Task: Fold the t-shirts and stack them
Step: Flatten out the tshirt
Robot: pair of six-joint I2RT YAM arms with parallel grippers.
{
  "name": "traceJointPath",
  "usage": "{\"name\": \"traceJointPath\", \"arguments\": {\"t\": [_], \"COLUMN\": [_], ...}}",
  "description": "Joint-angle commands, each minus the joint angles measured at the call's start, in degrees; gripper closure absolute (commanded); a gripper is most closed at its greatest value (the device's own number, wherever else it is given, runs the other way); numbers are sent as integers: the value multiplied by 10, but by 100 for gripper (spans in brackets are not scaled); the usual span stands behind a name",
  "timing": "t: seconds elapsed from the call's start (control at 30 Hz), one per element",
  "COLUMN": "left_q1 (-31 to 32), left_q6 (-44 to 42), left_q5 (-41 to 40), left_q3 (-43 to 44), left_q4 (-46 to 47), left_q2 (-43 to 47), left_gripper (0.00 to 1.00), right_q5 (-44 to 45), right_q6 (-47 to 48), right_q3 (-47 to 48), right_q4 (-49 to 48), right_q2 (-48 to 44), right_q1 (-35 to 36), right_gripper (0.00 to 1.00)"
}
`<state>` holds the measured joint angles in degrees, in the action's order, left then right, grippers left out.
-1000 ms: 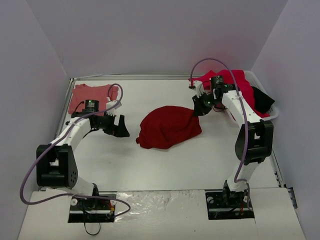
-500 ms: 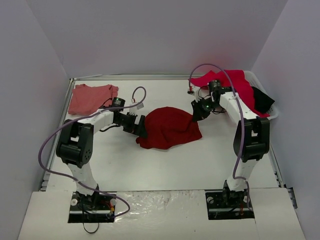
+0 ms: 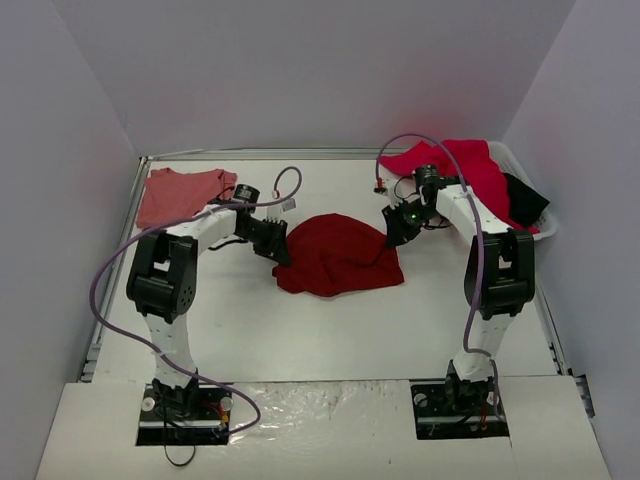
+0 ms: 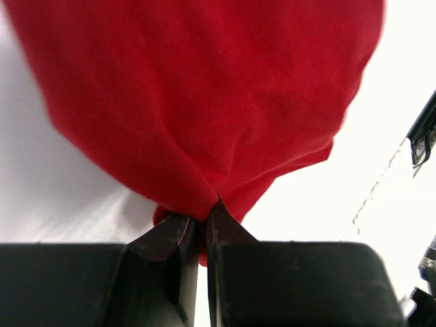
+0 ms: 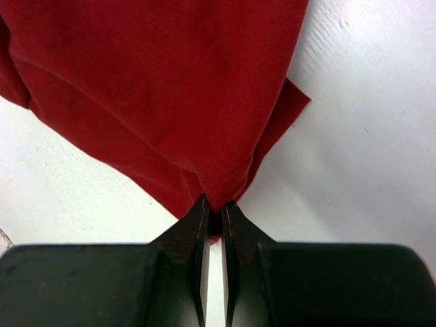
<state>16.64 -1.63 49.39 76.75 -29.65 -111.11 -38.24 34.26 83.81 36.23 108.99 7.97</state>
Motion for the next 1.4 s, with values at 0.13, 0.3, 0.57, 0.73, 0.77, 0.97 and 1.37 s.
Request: {"name": "traceJointPath", "arguments": {"t": [0.13,0.3,0.57,0.73,0.77,0.97,1.37], "left_q1": [-50,-59,-15,85,108,146,-14], "left_q6": [-50,-76,-205,-388,-405,-494,-292], "left_q5": [-103,-186,-100,-10,-15,-24,54], "left_q3": [202,310,256,121,97,-6,-60], "left_q4": [-82,-101,-227,-418,-435,-489,-189], "left_q2": [65,145,315,379,382,356,326], "left_gripper": [98,98,97,35,28,18,18], "right_q5": [107,153,96,91,93,106,85], "right_q6": [-37,-74,-68,-32,-29,-34,-50], "right_q3": [135,256,129,-21,-48,-52,73], "right_q4": [17,18,17,17,17,17,18], "right_q2": [-24,-65,-200,-248,-256,-239,-96], "right_q1": [2,-7,-19,-19,-19,-19,-13], "right_gripper": [100,100,100,69,54,44,45]}}
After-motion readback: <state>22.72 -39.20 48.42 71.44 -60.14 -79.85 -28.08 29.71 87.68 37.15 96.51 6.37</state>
